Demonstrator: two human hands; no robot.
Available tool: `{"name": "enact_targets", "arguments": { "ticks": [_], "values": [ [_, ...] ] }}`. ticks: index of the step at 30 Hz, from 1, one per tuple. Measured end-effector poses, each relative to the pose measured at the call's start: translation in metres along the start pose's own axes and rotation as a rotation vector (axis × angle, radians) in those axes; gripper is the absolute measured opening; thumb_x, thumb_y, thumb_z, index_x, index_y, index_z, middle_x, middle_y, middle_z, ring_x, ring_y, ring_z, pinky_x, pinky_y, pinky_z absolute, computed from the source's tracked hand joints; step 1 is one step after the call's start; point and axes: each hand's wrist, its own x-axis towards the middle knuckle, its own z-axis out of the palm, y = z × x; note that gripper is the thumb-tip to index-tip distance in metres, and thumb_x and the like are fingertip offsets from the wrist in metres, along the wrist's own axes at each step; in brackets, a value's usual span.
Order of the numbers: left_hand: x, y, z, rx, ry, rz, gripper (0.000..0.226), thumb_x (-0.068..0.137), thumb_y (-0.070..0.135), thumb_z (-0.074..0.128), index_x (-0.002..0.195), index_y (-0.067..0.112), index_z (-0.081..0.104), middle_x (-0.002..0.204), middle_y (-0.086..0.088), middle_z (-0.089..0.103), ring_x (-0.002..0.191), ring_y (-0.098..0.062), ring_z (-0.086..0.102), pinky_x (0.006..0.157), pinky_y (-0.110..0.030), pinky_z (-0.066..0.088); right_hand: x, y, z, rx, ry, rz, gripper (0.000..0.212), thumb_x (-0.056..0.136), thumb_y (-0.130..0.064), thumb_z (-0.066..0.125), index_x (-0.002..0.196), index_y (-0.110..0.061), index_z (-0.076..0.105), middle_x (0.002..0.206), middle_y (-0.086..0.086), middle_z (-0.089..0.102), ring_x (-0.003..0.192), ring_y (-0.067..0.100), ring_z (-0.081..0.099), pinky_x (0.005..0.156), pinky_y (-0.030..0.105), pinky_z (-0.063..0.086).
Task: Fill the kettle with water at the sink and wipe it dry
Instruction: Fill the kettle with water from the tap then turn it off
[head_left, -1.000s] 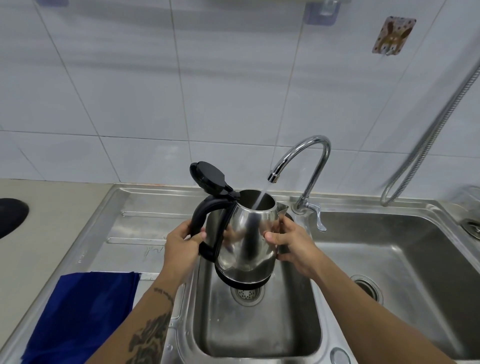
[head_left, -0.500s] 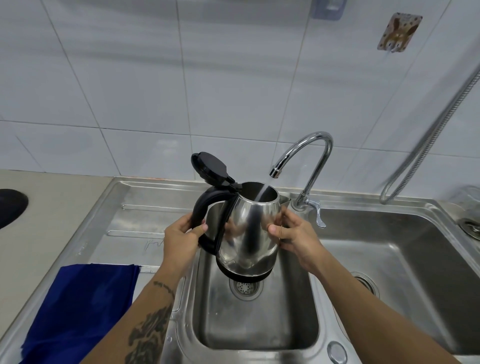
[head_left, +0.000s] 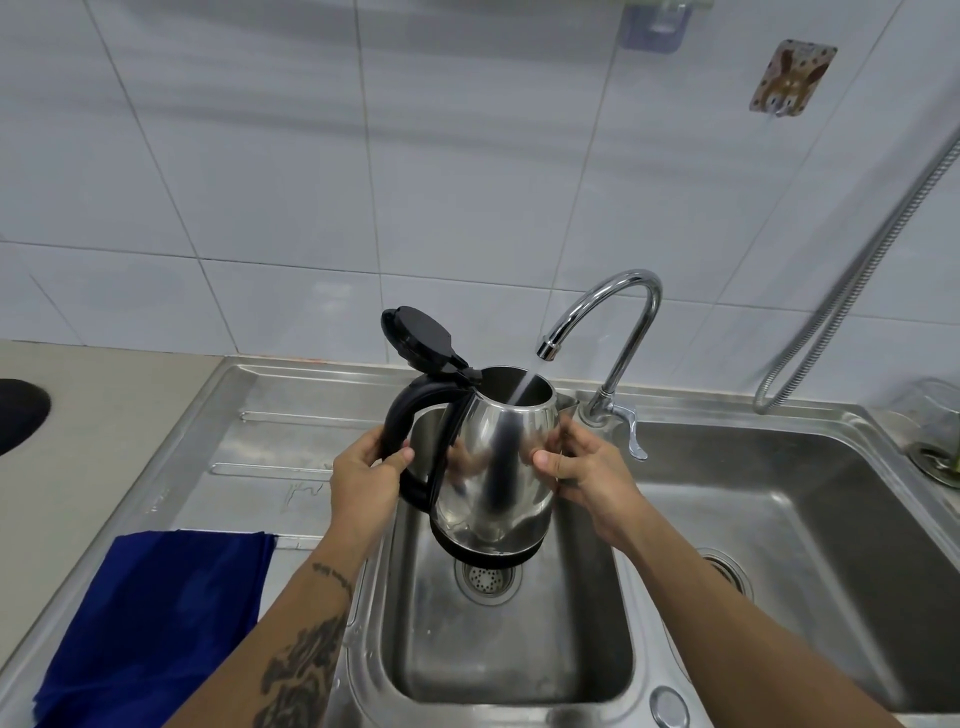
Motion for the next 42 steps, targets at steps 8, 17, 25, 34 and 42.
{"name": "enact_targets", "arguments": {
  "ticks": [8, 17, 25, 34, 42],
  "values": [
    [0.000, 0.001, 0.009, 0.008, 0.023, 0.004, 0.038, 0.089, 0.005, 0.067, 0.090, 0.043, 0.073, 0.095, 0.010, 0.077, 0.100, -0.013, 0.070, 0.095, -0.049, 0.055, 0.002, -0.002, -0.002, 0.014, 0.018, -0.016, 0.032, 0.081, 0.016, 0.070, 0.103, -0.006, 0.069, 0.074, -0.007, 0.070, 0.086, 0.019, 0.071, 0.081, 0.032, 0.057],
    [-0.003, 0.007, 0.015, 0.016, 0.039, 0.034, 0.039, 0.089, 0.003, 0.067, 0.094, 0.041, 0.071, 0.098, 0.009, 0.076, 0.098, -0.013, 0.070, 0.096, -0.047, 0.055, 0.003, -0.003, -0.006, 0.040, 0.017, -0.021, 0.033, 0.080, 0.017, 0.070, 0.104, -0.005, 0.066, 0.071, -0.010, 0.070, 0.084, 0.017, 0.073, 0.079, 0.030, 0.058],
    [-0.005, 0.013, 0.014, 0.029, 0.047, 0.052, 0.034, 0.089, 0.002, 0.067, 0.105, 0.033, 0.070, 0.100, 0.008, 0.075, 0.095, -0.004, 0.068, 0.091, -0.029, 0.053, 0.001, -0.003, -0.004, 0.042, 0.040, -0.023, 0.037, 0.079, 0.016, 0.071, 0.111, -0.004, 0.067, 0.087, -0.001, 0.075, 0.088, 0.018, 0.075, 0.085, 0.034, 0.059],
    [-0.007, 0.011, 0.015, 0.077, 0.047, 0.027, 0.034, 0.084, 0.003, 0.073, 0.104, 0.031, 0.073, 0.096, 0.007, 0.076, 0.094, -0.006, 0.070, 0.085, -0.024, 0.052, 0.001, -0.005, -0.007, 0.026, 0.038, 0.012, 0.027, 0.084, 0.014, 0.068, 0.103, -0.006, 0.067, 0.077, -0.004, 0.074, 0.077, 0.014, 0.076, 0.075, 0.030, 0.058],
    [-0.010, 0.007, 0.019, 0.204, 0.097, 0.078, 0.025, 0.089, 0.006, 0.068, 0.100, 0.029, 0.070, 0.088, 0.013, 0.073, 0.087, -0.003, 0.068, 0.082, -0.026, 0.053, 0.005, -0.007, -0.011, -0.066, 0.008, 0.012, 0.020, 0.085, 0.009, 0.071, 0.088, -0.010, 0.064, 0.084, 0.002, 0.074, 0.089, 0.027, 0.075, 0.082, 0.036, 0.057]
  ]
}}
